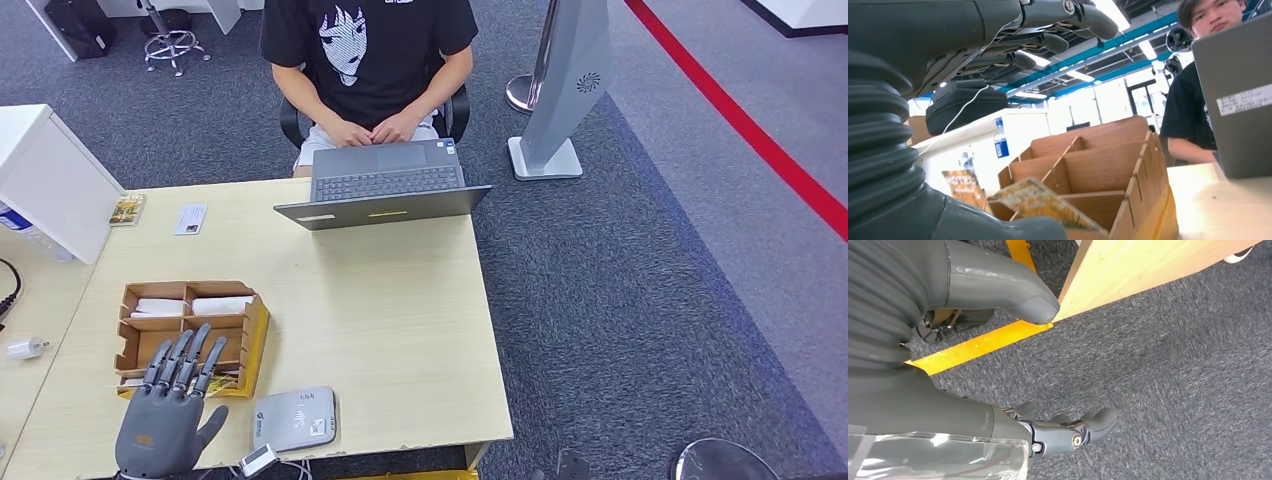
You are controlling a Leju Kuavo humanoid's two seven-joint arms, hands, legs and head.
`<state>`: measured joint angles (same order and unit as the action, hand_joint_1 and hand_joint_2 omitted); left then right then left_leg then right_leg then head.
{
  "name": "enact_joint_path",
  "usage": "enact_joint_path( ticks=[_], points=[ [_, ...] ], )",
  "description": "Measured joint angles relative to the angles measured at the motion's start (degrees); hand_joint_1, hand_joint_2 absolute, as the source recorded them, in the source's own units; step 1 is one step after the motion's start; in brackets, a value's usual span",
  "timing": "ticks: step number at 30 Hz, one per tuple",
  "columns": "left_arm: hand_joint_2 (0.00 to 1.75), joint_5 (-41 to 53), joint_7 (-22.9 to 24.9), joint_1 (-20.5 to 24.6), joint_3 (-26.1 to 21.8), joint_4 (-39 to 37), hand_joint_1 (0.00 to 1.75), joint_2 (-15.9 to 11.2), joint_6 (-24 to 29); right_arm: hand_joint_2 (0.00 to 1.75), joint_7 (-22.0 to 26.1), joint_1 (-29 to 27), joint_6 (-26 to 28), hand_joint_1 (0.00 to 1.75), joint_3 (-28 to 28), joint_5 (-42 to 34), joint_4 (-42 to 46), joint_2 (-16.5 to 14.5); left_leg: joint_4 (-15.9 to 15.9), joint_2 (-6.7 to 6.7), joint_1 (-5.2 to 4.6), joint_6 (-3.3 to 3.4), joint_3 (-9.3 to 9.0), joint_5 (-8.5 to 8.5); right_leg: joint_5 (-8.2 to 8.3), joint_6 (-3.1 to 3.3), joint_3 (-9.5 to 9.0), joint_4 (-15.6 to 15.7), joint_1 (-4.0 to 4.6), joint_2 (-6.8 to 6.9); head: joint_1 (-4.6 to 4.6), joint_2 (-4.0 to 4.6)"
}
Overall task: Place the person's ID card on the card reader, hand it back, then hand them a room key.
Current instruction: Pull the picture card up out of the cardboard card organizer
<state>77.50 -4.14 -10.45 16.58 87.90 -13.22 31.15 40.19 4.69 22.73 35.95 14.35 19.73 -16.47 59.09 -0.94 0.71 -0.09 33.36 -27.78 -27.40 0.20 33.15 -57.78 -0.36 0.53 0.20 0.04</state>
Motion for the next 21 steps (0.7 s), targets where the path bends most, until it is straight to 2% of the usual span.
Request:
enact_joint_path(
  ticks=[10, 21],
  points=[
    [1.75, 0.0, 0.5, -2.2, -3.0, -2.9, 0.00, -1.2, 1.4, 1.75, 0.0, 0.0, -0.1, 0.00, 0.0, -0.1, -0.3, 0.1, 0.0, 0.00, 0.01, 0.00, 0.00, 0.00, -0.01, 0.00, 0.00, 0.0, 0.00, 0.00, -0.01, 0.00],
    [1.75, 0.1, 0.4, -2.4, -6.7, -4.4, 0.00, -1.4, 3.4, 1.75, 0.0, 0.2, -0.2, 0.00, -0.2, -0.1, -0.6, 0.1, 0.0, 0.01, 0.00, 0.00, 0.00, 0.00, 0.00, 0.00, 0.00, 0.0, 0.00, 0.00, -0.01, 0.00]
  ],
)
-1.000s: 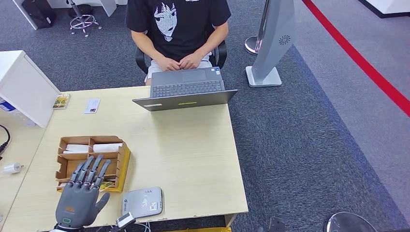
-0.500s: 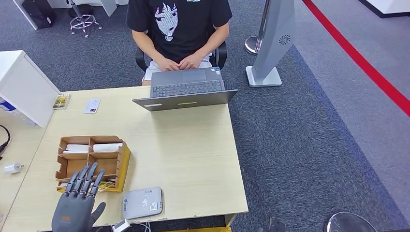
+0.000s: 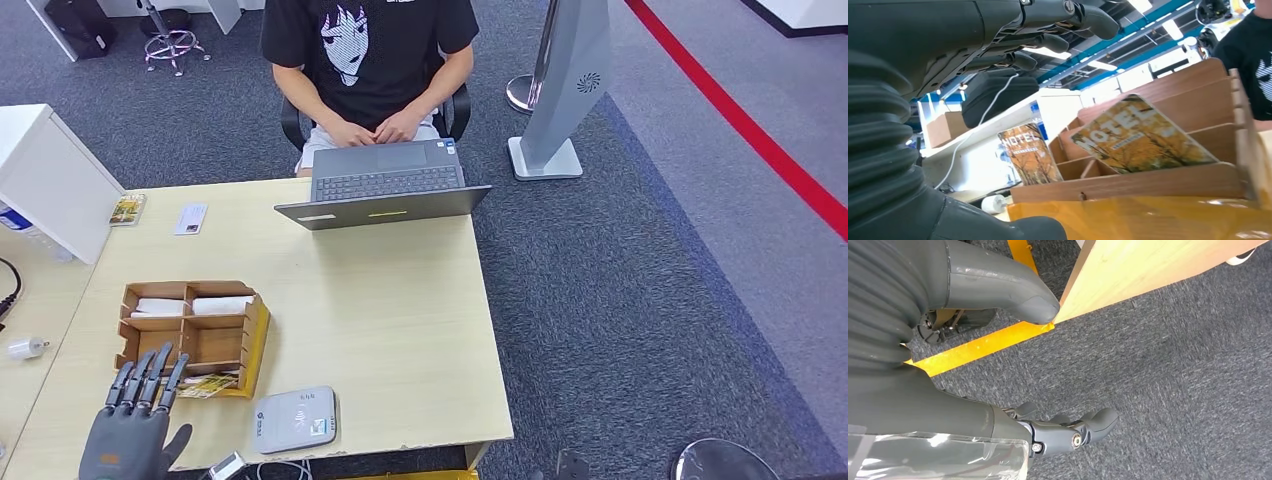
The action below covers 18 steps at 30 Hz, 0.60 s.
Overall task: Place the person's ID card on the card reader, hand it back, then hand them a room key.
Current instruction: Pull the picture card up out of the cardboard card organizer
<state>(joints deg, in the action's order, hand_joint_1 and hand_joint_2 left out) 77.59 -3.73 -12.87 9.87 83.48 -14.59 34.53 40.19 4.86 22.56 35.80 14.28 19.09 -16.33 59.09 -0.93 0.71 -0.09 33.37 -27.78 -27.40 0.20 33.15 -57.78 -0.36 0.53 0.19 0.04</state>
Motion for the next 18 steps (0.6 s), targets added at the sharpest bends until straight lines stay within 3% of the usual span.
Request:
enact_joint_path(
  ticks=[18],
  points=[
    [1.75, -1.3, -5.1, 3.4, -4.8, -6.2, 0.00, 0.9, 1.8, 1.75, 0.0, 0.5, -0.1, 0.00, -0.7, 0.2, -0.7, 0.0, 0.0, 0.01, -0.01, 0.00, 0.00, 0.01, 0.00, 0.00, 0.00, 0.0, 0.00, 0.00, -0.01, 0.00]
  ],
)
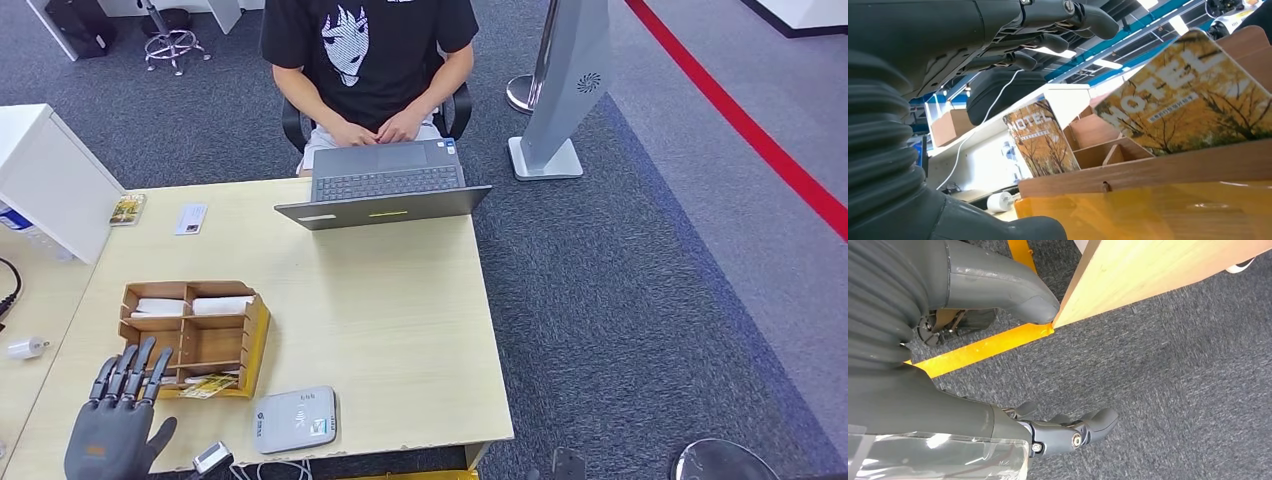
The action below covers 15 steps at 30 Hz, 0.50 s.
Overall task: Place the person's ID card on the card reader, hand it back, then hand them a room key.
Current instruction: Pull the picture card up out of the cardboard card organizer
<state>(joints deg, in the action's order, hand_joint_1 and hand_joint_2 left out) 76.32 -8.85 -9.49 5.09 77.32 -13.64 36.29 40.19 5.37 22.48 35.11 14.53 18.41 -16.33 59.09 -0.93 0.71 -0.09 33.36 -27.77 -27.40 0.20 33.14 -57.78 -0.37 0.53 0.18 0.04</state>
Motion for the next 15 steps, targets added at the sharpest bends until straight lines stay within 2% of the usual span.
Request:
enact_joint_path(
  ticks=[15],
  points=[
    [1.75, 0.4, -1.8, 2.2, -1.0, -5.1, 0.00, 2.4, 0.7, 1.75, 0.0, 0.3, 0.0, 0.00, -0.1, 0.4, -0.5, 0.1, 0.0, 0.00, 0.00, 0.00, 0.00, 0.00, 0.00, 0.00, 0.01, 0.0, 0.00, 0.00, 0.00, 0.00]
  ],
)
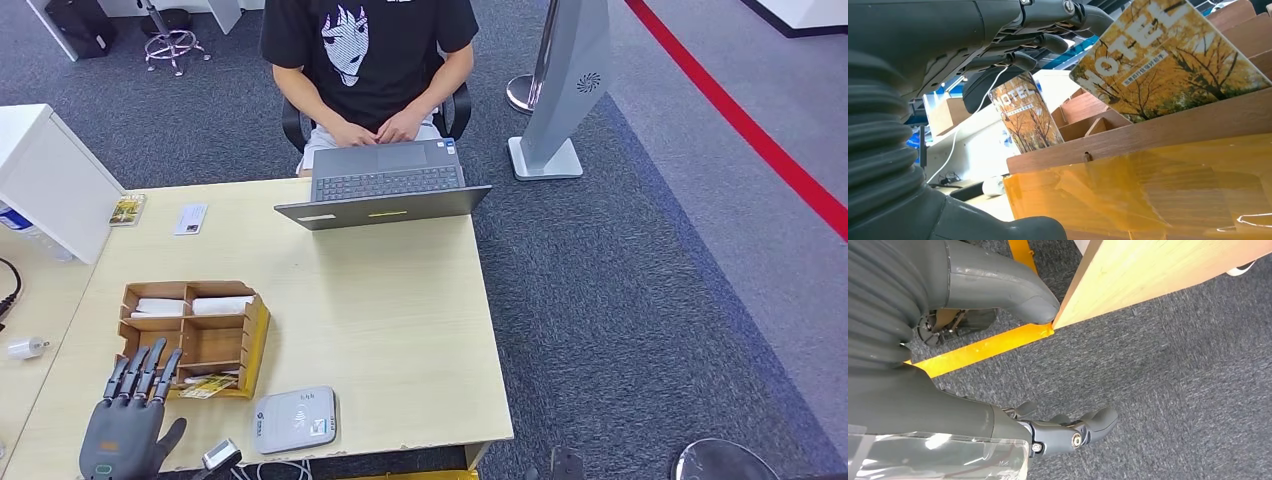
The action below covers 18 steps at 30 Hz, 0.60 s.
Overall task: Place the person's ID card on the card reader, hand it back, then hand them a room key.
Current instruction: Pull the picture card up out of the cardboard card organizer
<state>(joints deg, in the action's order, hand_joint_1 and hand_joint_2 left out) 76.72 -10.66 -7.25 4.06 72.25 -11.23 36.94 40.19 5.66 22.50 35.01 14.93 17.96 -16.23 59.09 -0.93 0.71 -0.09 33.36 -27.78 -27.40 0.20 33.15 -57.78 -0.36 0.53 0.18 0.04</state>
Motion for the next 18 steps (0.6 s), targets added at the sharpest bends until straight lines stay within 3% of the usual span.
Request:
enact_joint_path(
  ticks=[18],
  points=[
    [1.75, 0.9, -0.5, 0.3, 0.0, -0.9, 0.00, 0.9, 0.2, 1.75, 0.0, 0.0, 0.0, 0.00, 0.0, 0.0, -0.2, 0.1, 0.0, 0.00, 0.00, 0.00, 0.00, 0.00, 0.00, 0.00, 0.00, 0.0, 0.00, 0.00, 0.01, 0.00]
  ],
)
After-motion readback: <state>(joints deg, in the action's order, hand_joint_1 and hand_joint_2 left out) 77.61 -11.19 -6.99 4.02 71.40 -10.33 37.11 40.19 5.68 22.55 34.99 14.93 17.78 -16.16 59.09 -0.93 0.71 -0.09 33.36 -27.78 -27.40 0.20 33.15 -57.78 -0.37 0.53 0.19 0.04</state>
